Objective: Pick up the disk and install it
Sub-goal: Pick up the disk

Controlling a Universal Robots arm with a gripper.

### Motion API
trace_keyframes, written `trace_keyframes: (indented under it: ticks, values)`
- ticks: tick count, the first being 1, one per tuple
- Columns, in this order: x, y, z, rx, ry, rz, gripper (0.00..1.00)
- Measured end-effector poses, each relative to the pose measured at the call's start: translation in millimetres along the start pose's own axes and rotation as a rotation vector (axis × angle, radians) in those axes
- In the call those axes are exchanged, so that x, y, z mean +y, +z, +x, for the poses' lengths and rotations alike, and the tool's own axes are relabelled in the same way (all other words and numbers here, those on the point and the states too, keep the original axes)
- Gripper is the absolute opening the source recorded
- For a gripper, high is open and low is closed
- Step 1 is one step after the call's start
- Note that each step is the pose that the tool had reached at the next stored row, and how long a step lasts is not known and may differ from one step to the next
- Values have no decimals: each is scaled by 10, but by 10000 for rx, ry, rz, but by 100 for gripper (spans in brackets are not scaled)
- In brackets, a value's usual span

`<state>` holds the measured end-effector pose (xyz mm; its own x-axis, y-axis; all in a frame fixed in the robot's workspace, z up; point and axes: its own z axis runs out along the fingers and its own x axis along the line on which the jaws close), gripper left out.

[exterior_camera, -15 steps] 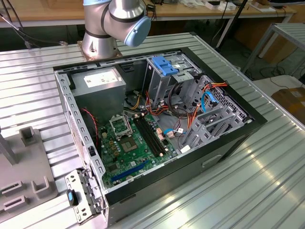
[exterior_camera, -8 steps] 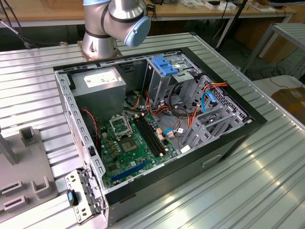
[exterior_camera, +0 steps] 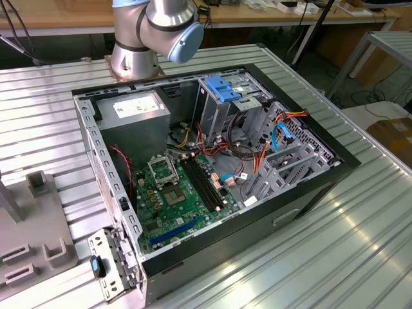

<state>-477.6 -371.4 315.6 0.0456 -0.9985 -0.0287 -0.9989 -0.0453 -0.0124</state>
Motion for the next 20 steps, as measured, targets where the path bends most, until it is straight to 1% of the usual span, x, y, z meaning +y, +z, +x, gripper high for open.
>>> trace_keyframes:
  ticks: [3, 13, 14, 15, 20]
  values:
    - [0, 23, 1, 2, -23, 2, 54]
    - [0, 24, 1, 2, -30, 2, 54]
    - [0, 24, 1, 2, -32, 1, 40]
    - [0, 24, 1, 2, -32, 1, 36]
    - [0, 24, 1, 2, -35, 2, 36]
